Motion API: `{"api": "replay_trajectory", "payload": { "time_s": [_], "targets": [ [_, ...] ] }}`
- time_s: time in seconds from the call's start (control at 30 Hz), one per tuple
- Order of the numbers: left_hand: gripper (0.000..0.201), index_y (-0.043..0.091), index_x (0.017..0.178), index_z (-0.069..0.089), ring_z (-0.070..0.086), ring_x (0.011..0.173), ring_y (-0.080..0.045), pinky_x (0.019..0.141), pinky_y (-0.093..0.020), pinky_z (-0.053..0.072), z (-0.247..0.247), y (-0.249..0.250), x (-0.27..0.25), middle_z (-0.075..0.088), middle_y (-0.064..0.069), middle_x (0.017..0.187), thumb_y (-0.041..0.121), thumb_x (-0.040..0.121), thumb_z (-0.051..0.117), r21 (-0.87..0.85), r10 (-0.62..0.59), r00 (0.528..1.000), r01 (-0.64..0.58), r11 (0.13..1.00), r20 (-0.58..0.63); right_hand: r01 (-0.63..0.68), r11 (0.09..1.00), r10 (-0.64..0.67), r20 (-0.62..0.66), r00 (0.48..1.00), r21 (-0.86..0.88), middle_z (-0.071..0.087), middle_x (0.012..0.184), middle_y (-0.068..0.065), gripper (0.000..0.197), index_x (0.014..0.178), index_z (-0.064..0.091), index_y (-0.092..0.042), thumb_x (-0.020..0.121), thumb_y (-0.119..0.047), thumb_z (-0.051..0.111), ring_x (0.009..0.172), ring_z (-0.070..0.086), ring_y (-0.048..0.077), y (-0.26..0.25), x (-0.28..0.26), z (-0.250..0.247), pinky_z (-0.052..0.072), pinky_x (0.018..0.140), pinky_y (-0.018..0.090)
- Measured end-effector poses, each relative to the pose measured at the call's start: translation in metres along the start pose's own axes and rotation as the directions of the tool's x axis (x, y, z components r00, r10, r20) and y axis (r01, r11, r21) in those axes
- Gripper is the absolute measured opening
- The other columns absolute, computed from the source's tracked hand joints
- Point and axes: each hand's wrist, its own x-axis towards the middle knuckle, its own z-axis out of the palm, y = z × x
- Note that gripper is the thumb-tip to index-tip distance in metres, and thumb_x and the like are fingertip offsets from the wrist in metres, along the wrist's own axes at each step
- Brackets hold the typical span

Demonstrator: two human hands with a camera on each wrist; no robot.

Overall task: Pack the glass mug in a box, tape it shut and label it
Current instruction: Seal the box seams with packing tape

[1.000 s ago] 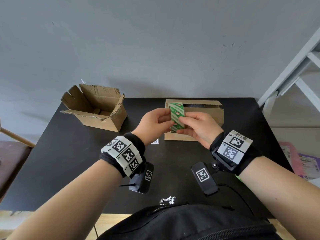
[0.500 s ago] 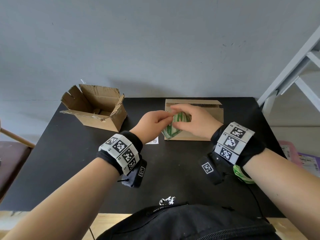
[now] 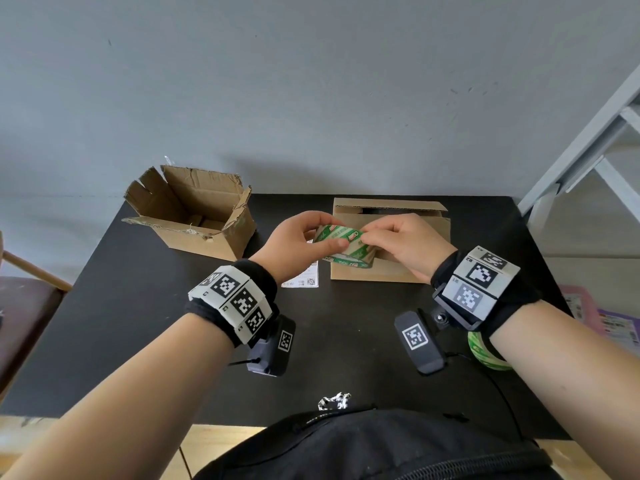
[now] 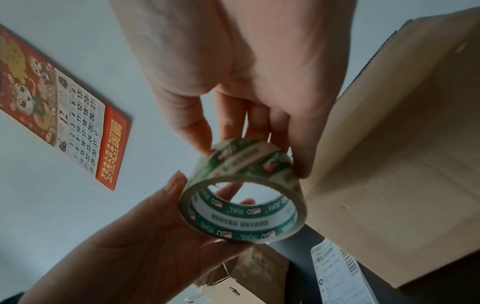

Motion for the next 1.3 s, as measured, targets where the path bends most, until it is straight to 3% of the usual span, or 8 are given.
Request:
{"api": "replay_trajectory", "payload": {
  "time_s": [0.23,0.37,0.5,0.73,0.87,0.93,1.17,1.3],
  "targets": [
    [0.022,0.023,0.101,0.064,0.066,0.100,-0.016,0.090,-0.035,0.054,-0.003,0.004,0.002,0.069,-0.004,0.105,0.015,0.082,0.071,-0.008,-0.004,0.999,0.005,1.000,0.047,0.009,1.000,-0.009,-0.019,1.000,0.010,0.068,0.091,0.009,0.013,0.080,0.070,-0.012,0.087,-0.007,0.060,0.099,0.064,0.029,0.004,0.000,-0.001,0.051,0.093,0.045],
    [0.021,0.025,0.098,0.063,0.066,0.100,-0.018,0.091,-0.038,0.054,-0.001,0.005,0.004,0.068,-0.005,0.107,0.016,0.082,0.070,-0.009,-0.007,0.999,0.007,1.000,0.046,0.039,0.999,-0.041,-0.041,0.998,-0.037,0.067,0.087,0.000,0.013,0.090,0.071,-0.007,0.088,-0.006,0.058,0.097,0.064,0.022,0.007,0.001,-0.002,0.051,0.093,0.042],
    [0.021,0.024,0.099,0.063,0.066,0.100,-0.018,0.091,-0.038,0.054,0.000,0.005,0.005,0.068,-0.006,0.107,0.016,0.081,0.071,-0.021,-0.018,0.999,0.019,1.000,0.048,0.042,0.998,-0.044,-0.066,0.997,-0.040,0.067,0.092,0.006,0.019,0.101,0.069,0.002,0.088,-0.003,0.056,0.095,0.062,0.020,0.008,0.001,-0.001,0.051,0.092,0.041],
    [0.020,0.022,0.099,0.063,0.066,0.100,-0.018,0.091,-0.038,0.054,0.000,0.005,0.006,0.068,-0.006,0.108,0.014,0.081,0.070,-0.045,-0.024,0.999,0.026,0.999,0.047,0.016,0.997,-0.022,-0.086,0.996,-0.075,0.068,0.103,0.010,0.025,0.102,0.069,-0.002,0.089,0.000,0.049,0.098,0.062,0.018,0.009,0.001,-0.001,0.052,0.092,0.034],
    [0.021,0.021,0.101,0.063,0.066,0.099,-0.018,0.090,-0.036,0.054,0.000,0.007,0.007,0.068,-0.006,0.108,0.015,0.082,0.070,-0.018,-0.021,0.998,0.022,1.000,0.051,-0.056,0.992,0.061,-0.041,0.997,0.114,0.070,0.098,0.015,0.015,0.082,0.071,-0.008,0.086,-0.007,0.057,0.103,0.064,0.027,0.009,0.000,-0.002,0.049,0.097,0.043],
    [0.023,0.019,0.104,0.063,0.067,0.098,-0.018,0.089,-0.035,0.055,-0.001,0.007,0.007,0.068,-0.006,0.107,0.014,0.083,0.069,-0.021,-0.022,0.999,0.023,1.000,0.045,-0.027,0.997,0.029,-0.028,0.999,0.079,0.070,0.097,0.012,0.009,0.078,0.071,-0.017,0.083,-0.013,0.065,0.102,0.064,0.026,0.008,0.000,-0.002,0.050,0.096,0.044],
    [0.021,0.019,0.103,0.062,0.067,0.097,-0.018,0.088,-0.033,0.055,-0.002,0.007,0.009,0.068,-0.007,0.106,0.013,0.084,0.067,-0.050,-0.041,0.998,0.044,0.998,0.057,-0.033,0.991,0.030,0.028,0.999,0.131,0.069,0.102,0.011,0.018,0.085,0.070,-0.018,0.086,-0.003,0.059,0.105,0.063,0.024,0.011,0.004,-0.005,0.049,0.097,0.043],
    [0.019,0.014,0.105,0.061,0.068,0.094,-0.020,0.087,-0.035,0.056,-0.003,0.003,0.011,0.068,-0.010,0.104,0.008,0.087,0.062,-0.203,-0.078,0.995,0.089,0.975,0.063,-0.001,0.996,-0.007,0.091,0.996,0.088,0.068,0.109,0.009,0.024,0.101,0.068,-0.016,0.088,-0.001,0.055,0.106,0.062,0.021,0.012,0.007,-0.009,0.048,0.098,0.037]
  ]
}}
